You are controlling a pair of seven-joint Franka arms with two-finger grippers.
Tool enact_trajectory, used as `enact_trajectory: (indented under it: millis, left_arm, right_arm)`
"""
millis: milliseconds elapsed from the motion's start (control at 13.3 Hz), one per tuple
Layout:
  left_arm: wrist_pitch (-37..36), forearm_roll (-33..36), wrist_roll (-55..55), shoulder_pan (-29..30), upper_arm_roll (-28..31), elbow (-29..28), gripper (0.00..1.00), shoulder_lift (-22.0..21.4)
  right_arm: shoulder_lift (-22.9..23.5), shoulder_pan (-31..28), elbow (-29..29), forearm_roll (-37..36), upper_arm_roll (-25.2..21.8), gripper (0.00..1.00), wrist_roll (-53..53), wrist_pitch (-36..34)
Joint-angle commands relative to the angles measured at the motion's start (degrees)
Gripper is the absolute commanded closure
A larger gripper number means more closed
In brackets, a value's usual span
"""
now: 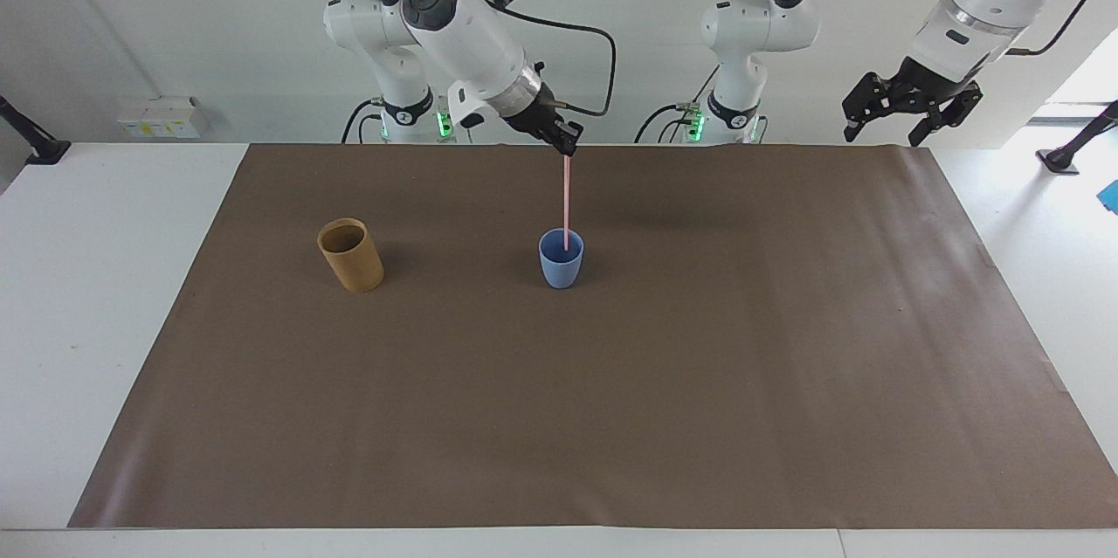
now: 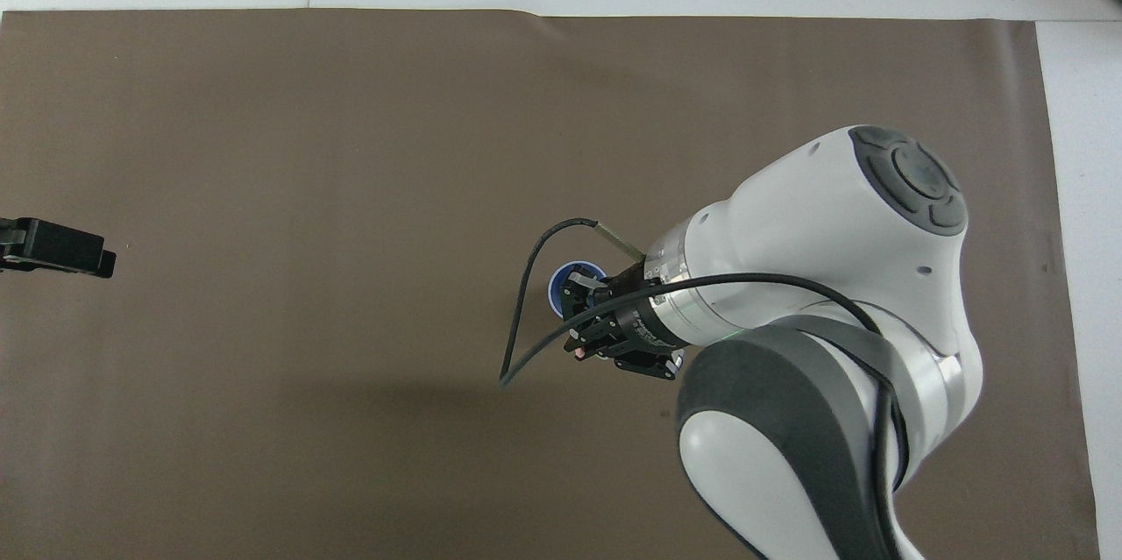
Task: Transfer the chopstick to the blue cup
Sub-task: 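Carry the pink stick with the right gripper over the blue cup, then lower the stick into the blue cup and open the right gripper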
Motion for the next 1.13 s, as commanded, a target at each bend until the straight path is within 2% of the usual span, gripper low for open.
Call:
enact_trajectory:
  millis: [0, 451, 526, 601, 676, 751, 1052]
  left_arm:
    - [-0.79, 0.27, 0.61, 0.6, -0.29, 0.14, 0.0, -0.64]
    - [-0.79, 0.27, 0.61, 0.6, -0.29, 0.14, 0.0, -0.64]
    - [-0.79, 0.27, 0.61, 0.6, -0.29, 0.14, 0.0, -0.64]
    - [-0.79, 0.27, 0.61, 0.6, -0.29, 0.14, 0.0, -0.64]
    - [-0.79, 0.27, 0.61, 0.6, -0.29, 0.14, 0.0, -0.64]
    - [-0.79, 0.27, 0.61, 0.6, -0.29, 0.14, 0.0, -0.64]
    - [-0.79, 0.27, 0.61, 0.6, -0.29, 0.14, 0.0, -0.64]
  right_arm:
    - [-0.73, 0.03, -3.68, 0.05, -0.19, 1.0, 0.24, 2.36]
    - [1.82, 0.03, -5.27, -0.3, -0.19, 1.0, -1.69, 8.51]
    - [2.51, -0.06, -4.49, -0.3, -0.19, 0.83, -1.78, 7.99]
    - [2.61, -0.06, -4.04, -0.39, -0.19, 0.61, -1.78, 7.99]
    - [2.87, -0.15, -3.6, -0.56, -0.27, 0.35, -1.78, 7.99]
    - [2.78, -0.67, -3.51, -1.43, -0.27, 0.02, -1.87, 7.9]
    - [-0.19, -4.44, -0.7, -7.31, -0.89, 0.0, -6.07, 5.18]
